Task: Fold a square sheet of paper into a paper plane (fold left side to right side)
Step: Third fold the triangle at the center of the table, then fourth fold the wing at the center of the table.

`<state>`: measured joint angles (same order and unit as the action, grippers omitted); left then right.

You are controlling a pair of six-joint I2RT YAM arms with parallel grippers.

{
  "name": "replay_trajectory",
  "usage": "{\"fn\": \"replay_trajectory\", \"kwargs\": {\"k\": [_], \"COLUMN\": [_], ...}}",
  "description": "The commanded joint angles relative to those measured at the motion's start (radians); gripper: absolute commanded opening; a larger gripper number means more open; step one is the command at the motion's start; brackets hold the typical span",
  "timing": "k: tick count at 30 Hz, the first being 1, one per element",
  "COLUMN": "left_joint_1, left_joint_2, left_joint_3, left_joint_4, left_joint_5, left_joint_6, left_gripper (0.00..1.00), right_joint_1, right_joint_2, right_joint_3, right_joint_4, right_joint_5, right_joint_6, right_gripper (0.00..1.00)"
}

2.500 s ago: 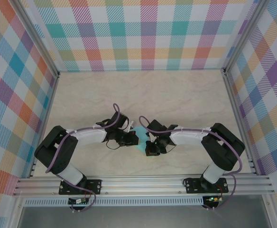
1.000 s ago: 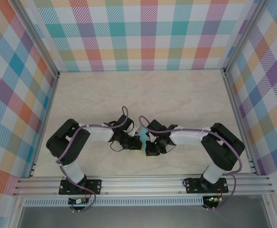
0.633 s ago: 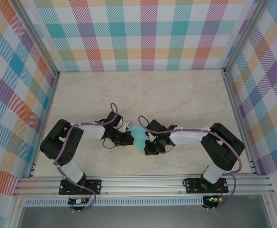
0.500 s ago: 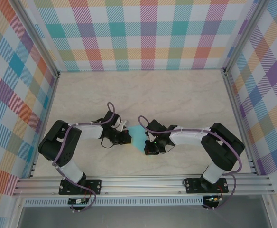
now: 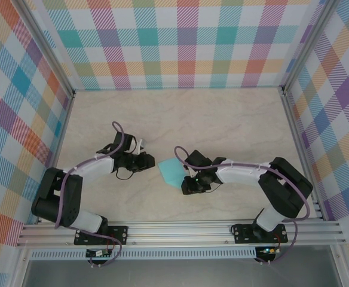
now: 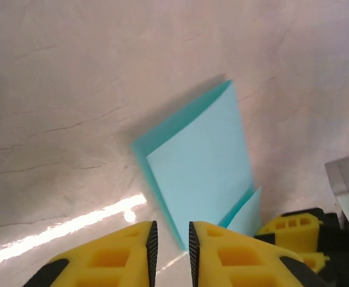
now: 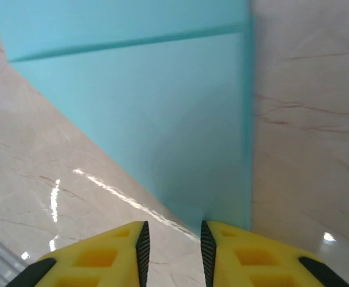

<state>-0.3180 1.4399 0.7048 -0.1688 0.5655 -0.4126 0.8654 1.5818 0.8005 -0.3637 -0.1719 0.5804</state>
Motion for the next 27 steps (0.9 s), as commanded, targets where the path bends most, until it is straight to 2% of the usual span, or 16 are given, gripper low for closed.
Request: {"fn": "replay_trajectory", "kwargs": {"k": [1,3,6,10,15,19,27], "left_joint_1": [0.0,-0.01,-0.037,-0.061,-0.096,-0.111,-0.122], "left_joint_2": [-0.053,-0.063,-0.047,0.007,0.083,0.133,0.165], "left_joint_3": [-0.054,-0.078,-0.077,-0.065,-0.03,-0.004,0.041], "left_joint_4": [0.051,0.101,0.124,0.178,0.226,0.246,0.257], "left_joint_5": [0.033,0.048,0.053,0.058,0.053,0.046,0.06], "left_joint_6": [-0.111,-0.16,-0.191,-0.228,-0.256,-0.28,-0.31], "left_gripper": [0.35,0.43,0.51,0.56,0.56,0.55,0.46], "right_joint_1": [0.002,0.011,0.045,0.112,0.226,0.301,0.339], "right_joint_2": [-0.086,-0.132,-0.189,-0.227,-0.196,-0.114,0.044], "right_joint_3": [0.022,0.023,0.019,0.015,0.057,0.112,0.2], "right_joint_4": [-0.088,-0.11,-0.135,-0.136,-0.143,-0.135,-0.105], "right_joint_5": [0.121,0.163,0.252,0.353,0.487,0.53,0.561], "right_joint_6": [-0.067,-0.09,-0.119,-0.15,-0.195,-0.254,-0.323], "right_gripper": [0.39,0.44,0.54,0.61,0.63,0.63,0.66]}}
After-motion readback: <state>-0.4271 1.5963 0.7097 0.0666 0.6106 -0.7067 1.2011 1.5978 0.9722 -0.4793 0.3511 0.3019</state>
